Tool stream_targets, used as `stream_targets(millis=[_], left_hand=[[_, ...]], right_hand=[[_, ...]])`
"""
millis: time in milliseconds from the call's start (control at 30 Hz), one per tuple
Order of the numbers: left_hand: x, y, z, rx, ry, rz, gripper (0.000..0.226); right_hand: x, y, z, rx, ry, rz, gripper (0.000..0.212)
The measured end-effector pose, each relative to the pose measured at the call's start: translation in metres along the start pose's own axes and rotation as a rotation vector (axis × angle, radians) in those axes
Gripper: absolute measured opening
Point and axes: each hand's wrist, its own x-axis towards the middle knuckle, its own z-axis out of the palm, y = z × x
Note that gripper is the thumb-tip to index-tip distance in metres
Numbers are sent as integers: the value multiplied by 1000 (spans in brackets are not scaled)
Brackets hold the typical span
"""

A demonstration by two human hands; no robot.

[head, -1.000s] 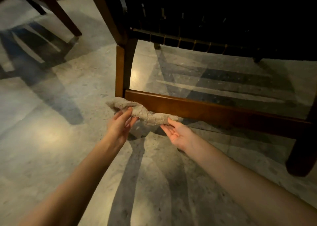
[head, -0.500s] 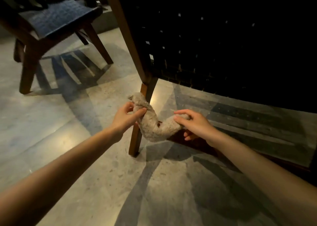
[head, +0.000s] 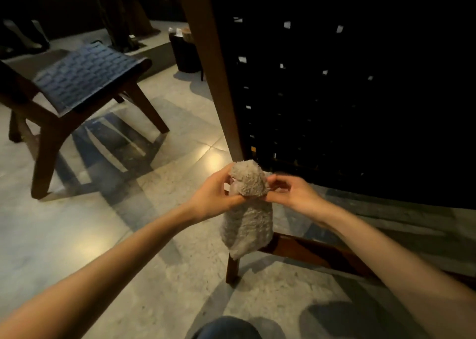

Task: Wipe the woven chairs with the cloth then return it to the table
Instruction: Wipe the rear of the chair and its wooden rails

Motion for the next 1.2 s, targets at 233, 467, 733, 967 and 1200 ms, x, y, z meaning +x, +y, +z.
stream_targets(millis=[233,467,733,967,1200], left_hand=[[-11,13,-30,-154,51,16,75],[-23,45,-43,-10,123,224,25],[-35,51,-46,-123,332,-25,54],[-51,41,-41,608,256,197,54],[-34,60,-86,348,433,238,20]], right_hand=[[-20,-48,3,-288,107,-165,29],[-48,-82,9,-395,197,-196,38],[-80,-82,23,-760,477,-189,20],[-78,-125,24,-928,555,-281,17],[-69,-152,27,-868,641,-245,18]])
